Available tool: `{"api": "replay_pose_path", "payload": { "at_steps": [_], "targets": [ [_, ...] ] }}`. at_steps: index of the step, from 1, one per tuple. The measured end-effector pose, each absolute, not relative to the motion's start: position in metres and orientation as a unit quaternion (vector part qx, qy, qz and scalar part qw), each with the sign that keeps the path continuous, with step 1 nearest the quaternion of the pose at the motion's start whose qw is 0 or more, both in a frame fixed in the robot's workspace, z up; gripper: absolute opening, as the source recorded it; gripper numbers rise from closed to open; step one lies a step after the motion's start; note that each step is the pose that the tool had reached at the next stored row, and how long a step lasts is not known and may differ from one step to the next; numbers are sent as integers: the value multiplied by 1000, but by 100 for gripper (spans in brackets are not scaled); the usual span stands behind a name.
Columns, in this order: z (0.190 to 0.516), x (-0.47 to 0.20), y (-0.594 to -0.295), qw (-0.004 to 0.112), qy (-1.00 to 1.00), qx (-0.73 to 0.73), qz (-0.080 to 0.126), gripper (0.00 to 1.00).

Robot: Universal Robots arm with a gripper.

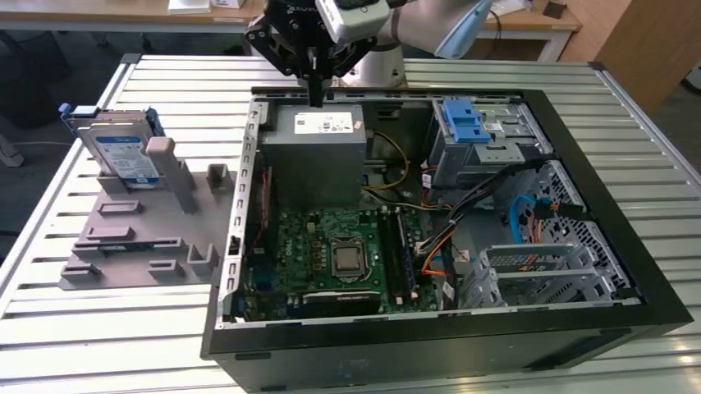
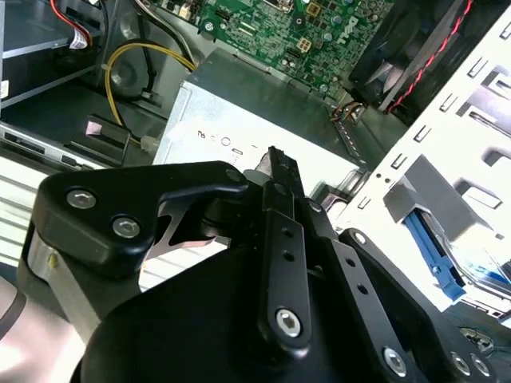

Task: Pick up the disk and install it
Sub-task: 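Reach for the disk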

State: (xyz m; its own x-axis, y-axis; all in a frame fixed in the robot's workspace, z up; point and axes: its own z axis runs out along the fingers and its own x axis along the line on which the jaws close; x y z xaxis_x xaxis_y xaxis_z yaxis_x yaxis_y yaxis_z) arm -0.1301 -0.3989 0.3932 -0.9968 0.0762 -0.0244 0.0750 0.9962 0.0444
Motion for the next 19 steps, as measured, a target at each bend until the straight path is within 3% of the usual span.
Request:
{"api": "replay_pose_path", "payload": {
  "at_steps": [19],
  "targets": [
    [393, -145, -399, 13, 999, 38, 22, 11]
  ]
}}
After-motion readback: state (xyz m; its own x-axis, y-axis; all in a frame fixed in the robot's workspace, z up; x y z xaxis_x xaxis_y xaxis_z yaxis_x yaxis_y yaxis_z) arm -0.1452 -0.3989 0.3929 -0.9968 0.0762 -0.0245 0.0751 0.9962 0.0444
